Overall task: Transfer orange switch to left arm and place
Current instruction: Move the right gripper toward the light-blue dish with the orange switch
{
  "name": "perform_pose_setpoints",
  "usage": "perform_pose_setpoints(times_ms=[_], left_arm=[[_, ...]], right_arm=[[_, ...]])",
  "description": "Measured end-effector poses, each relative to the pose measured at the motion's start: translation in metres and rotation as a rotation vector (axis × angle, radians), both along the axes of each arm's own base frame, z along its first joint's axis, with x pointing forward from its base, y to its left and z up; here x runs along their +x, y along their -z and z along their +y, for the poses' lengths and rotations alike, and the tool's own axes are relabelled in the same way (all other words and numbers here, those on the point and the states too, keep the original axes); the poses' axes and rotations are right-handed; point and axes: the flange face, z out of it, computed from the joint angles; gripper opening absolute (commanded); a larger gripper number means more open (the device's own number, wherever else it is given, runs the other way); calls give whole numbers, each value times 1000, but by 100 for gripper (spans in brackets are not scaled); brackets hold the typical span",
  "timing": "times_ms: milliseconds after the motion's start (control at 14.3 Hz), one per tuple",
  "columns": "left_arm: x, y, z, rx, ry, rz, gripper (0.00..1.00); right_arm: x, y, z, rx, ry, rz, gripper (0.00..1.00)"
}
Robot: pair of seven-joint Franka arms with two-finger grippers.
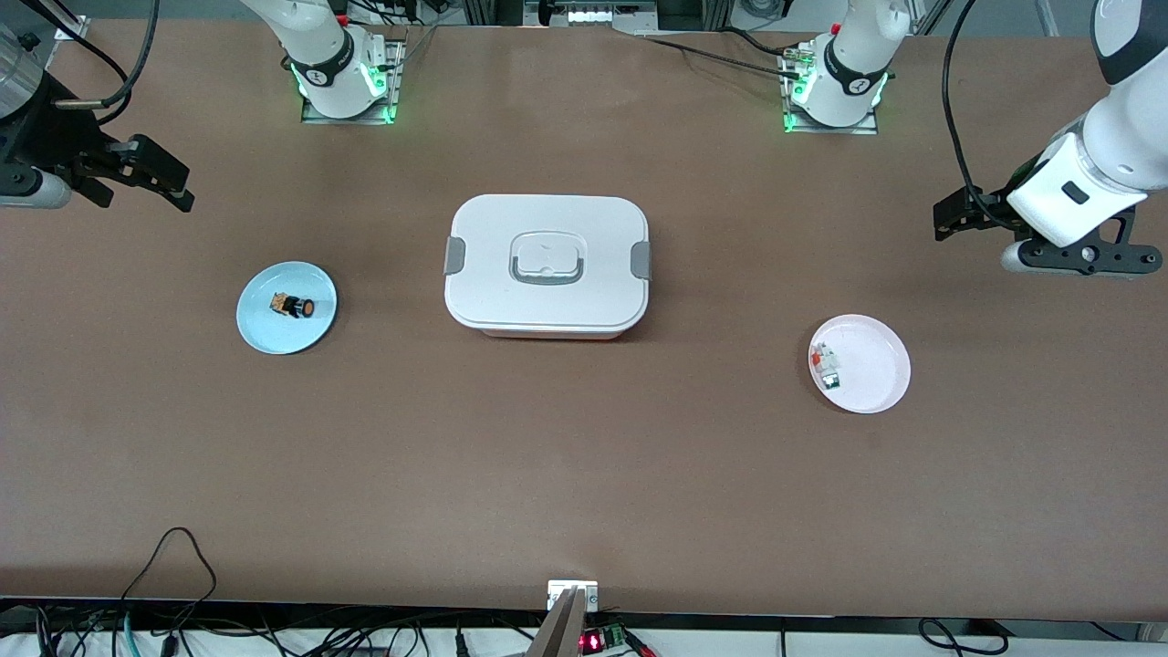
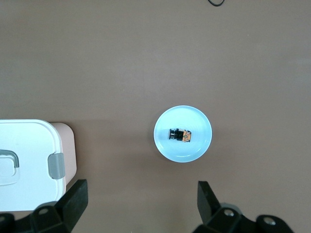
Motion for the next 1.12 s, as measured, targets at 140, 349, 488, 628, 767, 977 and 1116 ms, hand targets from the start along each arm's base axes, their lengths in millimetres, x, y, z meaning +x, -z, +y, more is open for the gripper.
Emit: perform_pose_setpoints(times_ms=[140,349,488,628,767,977,1116], left_arm=[[0,0,0,0,-1,0,100],[0,0,3,0,-6,0,100],[0,0,5,0,-11,-1,100],[1,0,8,1,-17,-1,100],[1,0,9,1,-19,-1,100],[1,-2,6,0,-16,-4,100],[1,-4,6,0,-16,-10,100]], right_arm=[[0,0,0,0,0,0,100],[0,0,0,0,0,2,100],[-1,2,0,0,0,12,100],[-3,6,0,-3,0,43,100],[-3,16,-2,-6,3,83,100],[1,39,-5,-10,9,143,100],[6,61,-7,-13,12,186,100]])
